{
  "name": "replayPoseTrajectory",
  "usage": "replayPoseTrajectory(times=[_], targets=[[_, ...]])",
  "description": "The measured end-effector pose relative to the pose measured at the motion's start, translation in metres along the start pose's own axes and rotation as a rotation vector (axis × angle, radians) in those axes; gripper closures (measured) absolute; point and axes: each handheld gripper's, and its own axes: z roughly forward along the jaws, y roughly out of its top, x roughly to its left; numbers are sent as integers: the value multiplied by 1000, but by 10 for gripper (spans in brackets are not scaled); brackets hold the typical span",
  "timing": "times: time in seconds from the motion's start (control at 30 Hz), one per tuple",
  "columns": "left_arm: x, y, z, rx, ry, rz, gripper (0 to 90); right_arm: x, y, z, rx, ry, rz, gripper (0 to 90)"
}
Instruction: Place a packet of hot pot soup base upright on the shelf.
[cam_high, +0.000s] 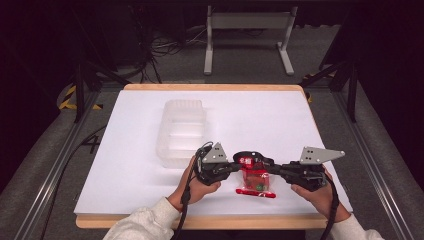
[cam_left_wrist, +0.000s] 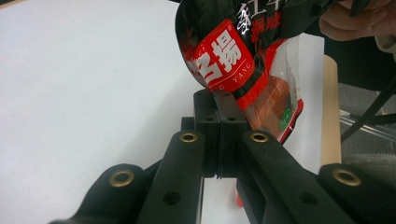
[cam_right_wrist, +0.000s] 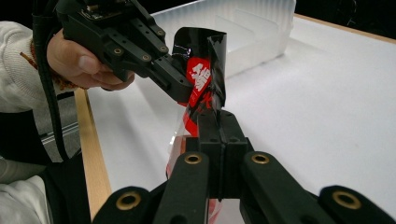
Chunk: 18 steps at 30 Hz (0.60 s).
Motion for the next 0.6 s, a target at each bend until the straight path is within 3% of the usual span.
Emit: replayPoseTrajectory(times=[0.6], targets=[[4, 13, -27, -24, 58, 55, 898, 9, 22, 8, -38, -19, -54, 900]])
